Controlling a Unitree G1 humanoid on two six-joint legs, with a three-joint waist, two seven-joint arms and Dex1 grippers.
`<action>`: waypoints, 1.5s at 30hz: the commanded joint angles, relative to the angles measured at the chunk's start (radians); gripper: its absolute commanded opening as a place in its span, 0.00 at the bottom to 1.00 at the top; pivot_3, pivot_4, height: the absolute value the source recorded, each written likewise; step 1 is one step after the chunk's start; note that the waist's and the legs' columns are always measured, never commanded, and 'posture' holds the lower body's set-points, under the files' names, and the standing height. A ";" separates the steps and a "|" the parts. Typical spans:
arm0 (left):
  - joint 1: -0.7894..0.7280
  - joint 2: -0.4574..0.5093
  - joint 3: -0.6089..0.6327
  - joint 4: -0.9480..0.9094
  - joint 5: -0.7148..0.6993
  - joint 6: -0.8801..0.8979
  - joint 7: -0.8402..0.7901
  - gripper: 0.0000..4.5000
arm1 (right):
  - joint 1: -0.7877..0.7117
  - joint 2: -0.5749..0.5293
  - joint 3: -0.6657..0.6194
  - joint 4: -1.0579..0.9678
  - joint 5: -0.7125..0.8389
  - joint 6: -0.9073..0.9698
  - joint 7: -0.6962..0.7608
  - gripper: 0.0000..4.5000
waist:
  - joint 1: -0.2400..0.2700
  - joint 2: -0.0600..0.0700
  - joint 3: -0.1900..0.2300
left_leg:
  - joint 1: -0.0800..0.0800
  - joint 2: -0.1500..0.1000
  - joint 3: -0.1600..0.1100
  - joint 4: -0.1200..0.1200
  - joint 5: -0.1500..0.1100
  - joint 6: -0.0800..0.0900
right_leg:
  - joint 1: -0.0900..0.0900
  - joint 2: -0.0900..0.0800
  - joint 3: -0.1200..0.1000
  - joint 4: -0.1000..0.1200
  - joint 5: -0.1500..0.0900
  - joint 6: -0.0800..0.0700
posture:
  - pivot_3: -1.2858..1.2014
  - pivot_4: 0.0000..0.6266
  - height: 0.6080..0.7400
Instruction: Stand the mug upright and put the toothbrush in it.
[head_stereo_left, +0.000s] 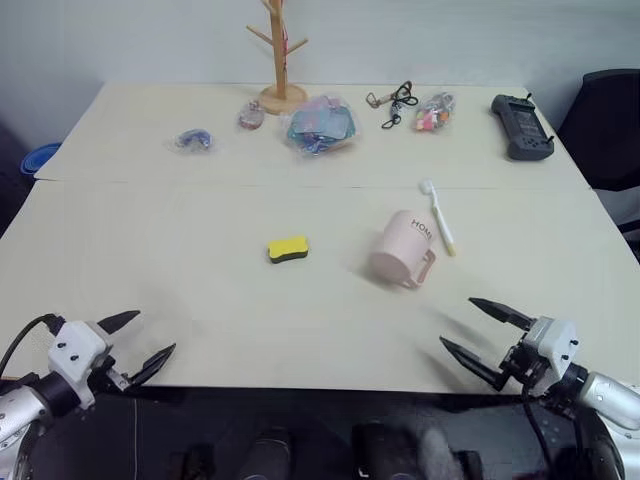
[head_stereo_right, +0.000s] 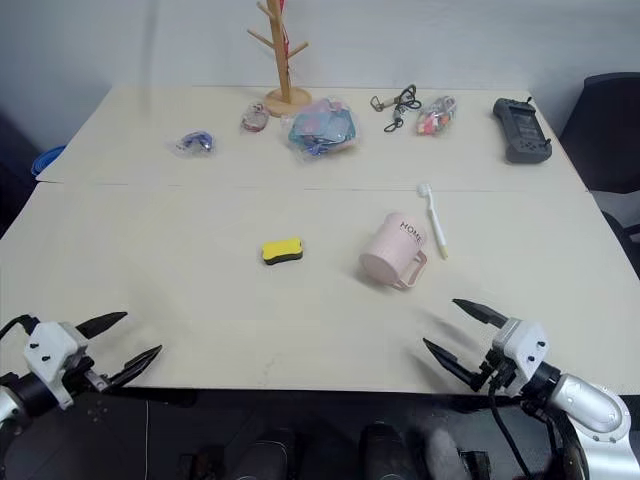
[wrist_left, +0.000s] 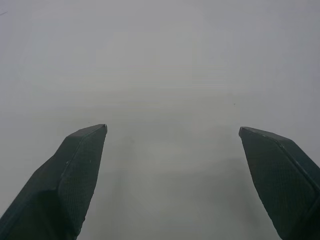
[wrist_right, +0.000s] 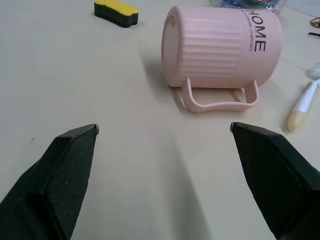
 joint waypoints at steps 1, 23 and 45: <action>0.011 0.015 0.007 -0.011 -0.019 -0.001 -0.019 1.00 | 0.004 -0.014 -0.016 -0.018 0.022 -0.005 0.014 0.98 | 0.000 0.000 0.000 | 0.000 0.000 0.000 0.000 0.000 0.000 | 0.000 0.000 0.000 0.000 0.000 0.000 | 0.52 0.24 1.00; -0.077 0.066 -0.040 -0.021 -0.063 0.083 -0.087 1.00 | -0.013 0.011 -0.002 -0.009 0.028 -0.030 0.050 0.98 | 0.000 0.000 0.000 | 0.001 0.000 0.000 0.001 0.000 0.000 | 0.000 0.000 0.000 0.003 0.000 0.000 | 0.52 0.24 1.00; -1.274 -0.248 -0.661 1.048 0.282 -0.025 -0.046 0.86 | -0.054 0.113 0.045 -0.237 0.138 0.028 -0.078 1.00 | -0.003 -0.004 0.002 | 0.000 -0.003 0.005 0.004 0.005 -0.003 | -0.005 0.002 -0.005 0.011 0.001 0.003 | 0.52 0.24 1.00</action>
